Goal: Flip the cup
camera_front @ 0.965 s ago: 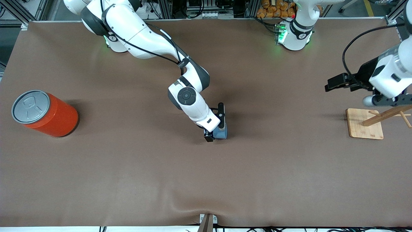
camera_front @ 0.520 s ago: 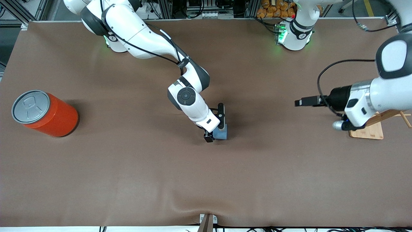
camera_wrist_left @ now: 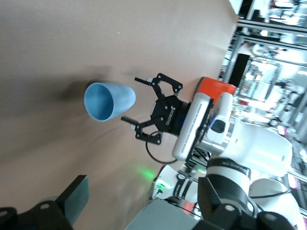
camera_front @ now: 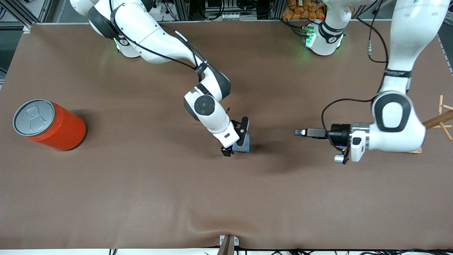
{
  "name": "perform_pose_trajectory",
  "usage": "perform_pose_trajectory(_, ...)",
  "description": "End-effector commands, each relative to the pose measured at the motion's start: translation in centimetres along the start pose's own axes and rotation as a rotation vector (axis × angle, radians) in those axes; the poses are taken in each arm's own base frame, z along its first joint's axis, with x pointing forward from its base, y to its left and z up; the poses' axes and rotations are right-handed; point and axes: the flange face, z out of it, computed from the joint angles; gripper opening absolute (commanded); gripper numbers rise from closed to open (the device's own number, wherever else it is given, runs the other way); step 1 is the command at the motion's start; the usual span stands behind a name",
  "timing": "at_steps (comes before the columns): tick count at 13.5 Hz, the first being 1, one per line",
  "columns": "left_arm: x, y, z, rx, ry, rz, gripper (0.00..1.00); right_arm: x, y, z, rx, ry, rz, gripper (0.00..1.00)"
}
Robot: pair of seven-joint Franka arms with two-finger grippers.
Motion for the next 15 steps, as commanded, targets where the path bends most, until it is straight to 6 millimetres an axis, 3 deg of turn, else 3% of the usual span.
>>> perform_pose_trajectory(1, 0.5, -0.4, 2.9, -0.029, 0.0, 0.016, 1.0, 0.6, -0.1, -3.0, 0.03, -0.007, 0.143, 1.0)
perform_pose_trajectory(4, 0.9, -2.3, 6.1, -0.061, -0.009, 0.033, 0.99, 0.0, 1.1, -5.6, 0.118, 0.0, 0.342, 1.0)
perform_pose_trajectory(7, 1.4, -5.0, 8.8, -0.038, 0.049, 0.12, 0.95, -2.9, 4.5, -8.9, 0.156, -0.066, 0.472, 1.0)
perform_pose_trajectory(10, 2.1, -7.2, 11.4, -0.044, 0.091, 0.174, 0.82, -6.9, 9.3, -12.0, 0.156, -0.082, 0.562, 1.0)
perform_pose_trajectory(12, 2.0, -7.2, 13.2, -0.045, 0.118, 0.166, 0.75, -10.2, 12.6, -14.1, 0.153, -0.092, 0.634, 1.0)
perform_pose_trajectory(15, 2.0, -7.4, 15.4, -0.023, 0.154, 0.146, 0.72, -15.3, 16.0, -18.0, 0.178, -0.146, 0.707, 1.0)
